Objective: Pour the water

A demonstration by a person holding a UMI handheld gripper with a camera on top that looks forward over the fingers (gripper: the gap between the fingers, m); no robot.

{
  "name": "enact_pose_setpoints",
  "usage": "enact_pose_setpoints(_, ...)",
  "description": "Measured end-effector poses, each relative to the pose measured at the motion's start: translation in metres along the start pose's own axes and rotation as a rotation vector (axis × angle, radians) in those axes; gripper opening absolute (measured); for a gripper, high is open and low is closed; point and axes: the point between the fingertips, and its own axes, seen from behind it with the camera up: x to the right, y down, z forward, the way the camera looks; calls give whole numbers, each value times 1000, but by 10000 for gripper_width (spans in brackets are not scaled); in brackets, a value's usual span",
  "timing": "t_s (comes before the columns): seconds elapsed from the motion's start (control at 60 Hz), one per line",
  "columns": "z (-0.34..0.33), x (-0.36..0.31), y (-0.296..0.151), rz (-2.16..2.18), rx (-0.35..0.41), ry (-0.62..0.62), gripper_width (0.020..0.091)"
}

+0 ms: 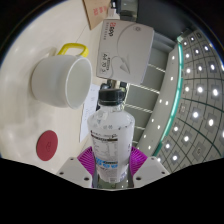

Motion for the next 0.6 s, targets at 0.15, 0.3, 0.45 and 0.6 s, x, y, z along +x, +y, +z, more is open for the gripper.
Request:
enact_pose_setpoints(0.15,2,-8,-11,-109,22,13,405)
enact_pose_setpoints(0.3,-1,-8,-13,-104,29,10,408)
enact_pose_setpoints(0.45,-6,0,-5,98,5,-44,408)
enact_pose_setpoints(0.6,-20,5,6,529,-32,-168,408)
